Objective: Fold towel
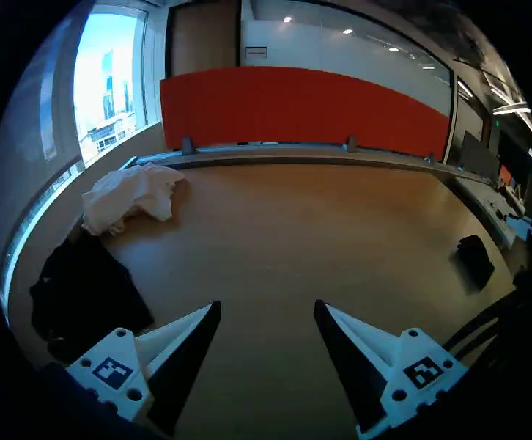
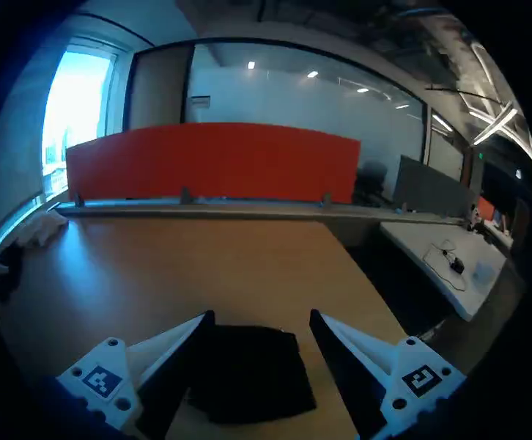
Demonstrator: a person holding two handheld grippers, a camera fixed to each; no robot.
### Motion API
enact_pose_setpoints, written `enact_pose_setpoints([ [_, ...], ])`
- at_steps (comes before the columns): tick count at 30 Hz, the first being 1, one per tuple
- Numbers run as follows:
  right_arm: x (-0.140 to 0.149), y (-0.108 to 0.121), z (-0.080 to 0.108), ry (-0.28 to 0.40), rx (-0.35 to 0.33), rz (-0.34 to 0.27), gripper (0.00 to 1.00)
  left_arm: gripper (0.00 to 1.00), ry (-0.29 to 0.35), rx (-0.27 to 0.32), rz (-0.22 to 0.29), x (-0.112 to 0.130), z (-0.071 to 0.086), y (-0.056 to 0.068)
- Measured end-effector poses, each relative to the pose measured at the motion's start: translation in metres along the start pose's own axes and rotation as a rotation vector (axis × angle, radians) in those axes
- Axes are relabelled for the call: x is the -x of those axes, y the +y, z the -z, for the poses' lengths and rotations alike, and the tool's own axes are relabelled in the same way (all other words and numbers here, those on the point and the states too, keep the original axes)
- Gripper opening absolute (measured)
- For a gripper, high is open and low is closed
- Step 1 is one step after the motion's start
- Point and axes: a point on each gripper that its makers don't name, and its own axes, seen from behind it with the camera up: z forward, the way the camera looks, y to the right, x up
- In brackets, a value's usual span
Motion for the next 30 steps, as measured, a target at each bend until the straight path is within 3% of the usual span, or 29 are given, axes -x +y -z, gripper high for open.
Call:
enact_pose_setpoints([
  [9, -0.045, -0.004, -0.002, 0.148, 0.029, -0.016, 1.00, 0.94, 0.099, -0.037, 0.019, -0.025, 0.002, -0.007],
  [17, -0.073, -0.014, -0.006, 0.216, 0.008, -0.019, 1.00, 0.94, 0.207, -0.049, 0.020, -0.053, 0.007, -0.013],
  [30, -0.114, -0.045, -0.005, 0.304, -0.037, -0.011, 1.00, 0.94, 0.347, -0.105, 0.043, -0.090, 0.019, -0.037],
])
